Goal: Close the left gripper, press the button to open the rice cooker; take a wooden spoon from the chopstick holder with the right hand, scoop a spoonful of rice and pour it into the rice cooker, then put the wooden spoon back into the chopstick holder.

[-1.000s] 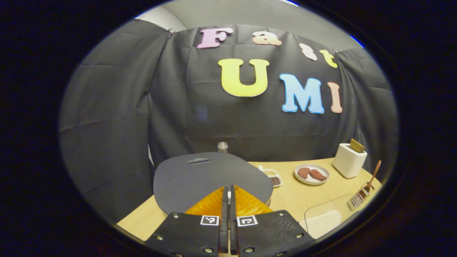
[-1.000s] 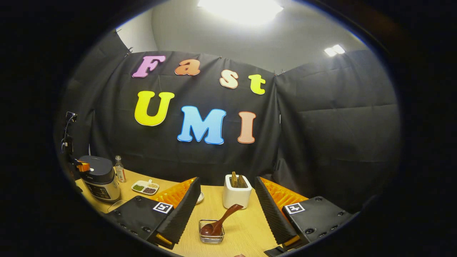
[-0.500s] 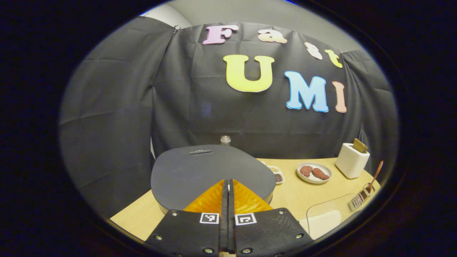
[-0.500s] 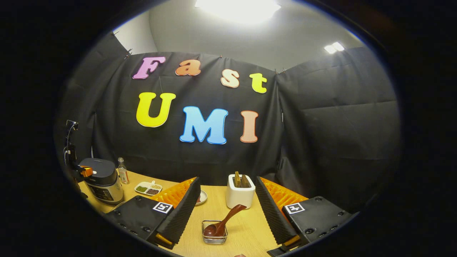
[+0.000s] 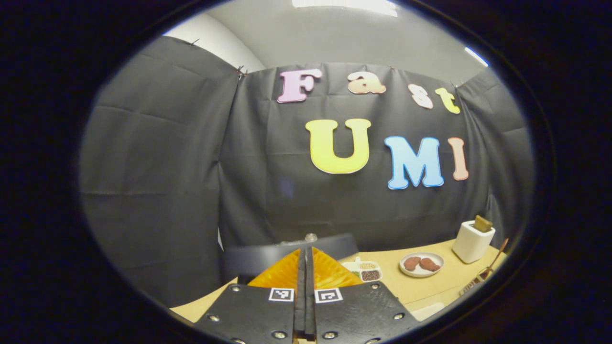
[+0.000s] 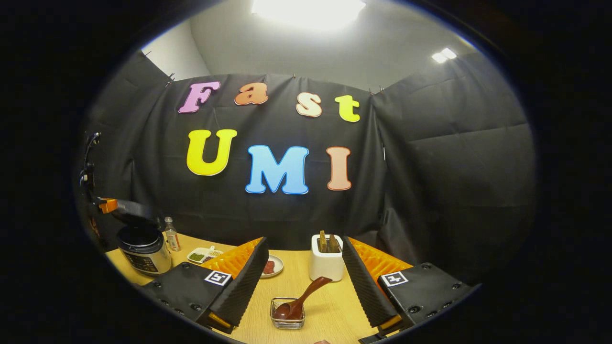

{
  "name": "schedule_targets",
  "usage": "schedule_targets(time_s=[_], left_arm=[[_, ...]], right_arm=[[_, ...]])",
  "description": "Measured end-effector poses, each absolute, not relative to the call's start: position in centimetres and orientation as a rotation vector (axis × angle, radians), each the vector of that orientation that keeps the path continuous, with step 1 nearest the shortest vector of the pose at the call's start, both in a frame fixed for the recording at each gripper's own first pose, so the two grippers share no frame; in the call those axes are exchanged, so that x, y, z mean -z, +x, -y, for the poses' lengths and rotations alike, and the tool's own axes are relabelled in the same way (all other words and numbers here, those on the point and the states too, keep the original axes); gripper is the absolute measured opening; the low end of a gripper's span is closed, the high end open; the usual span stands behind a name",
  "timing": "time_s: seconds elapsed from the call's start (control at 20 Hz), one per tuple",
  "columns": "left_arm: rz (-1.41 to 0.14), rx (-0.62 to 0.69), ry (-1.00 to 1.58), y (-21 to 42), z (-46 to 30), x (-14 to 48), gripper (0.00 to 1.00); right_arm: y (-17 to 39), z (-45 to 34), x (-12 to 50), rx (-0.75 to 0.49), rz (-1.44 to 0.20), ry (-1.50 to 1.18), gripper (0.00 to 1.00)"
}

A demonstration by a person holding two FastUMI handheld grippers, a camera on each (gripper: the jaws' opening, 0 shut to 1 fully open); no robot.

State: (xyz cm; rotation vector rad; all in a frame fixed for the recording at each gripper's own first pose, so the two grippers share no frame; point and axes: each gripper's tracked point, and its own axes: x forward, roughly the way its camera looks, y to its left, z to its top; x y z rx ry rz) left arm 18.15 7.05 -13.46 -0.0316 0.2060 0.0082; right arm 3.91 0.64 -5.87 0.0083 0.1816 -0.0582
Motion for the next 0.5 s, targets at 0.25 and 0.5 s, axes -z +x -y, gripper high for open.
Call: schedule_targets(time_s=[0.25, 0.5], left_arm=[[-0.117, -0.033, -0.039, 14.5, -8.0, 7.3, 0.0], [-0.065, -0.051, -0.012, 10.2, -8.4, 3.6, 0.65]], right_arm=[[5.3, 0.5, 8.5, 0.033, -0.239, 0.079, 0.98], [7.1, 1.4, 13.3, 0.008, -0.37, 0.175, 0.98]])
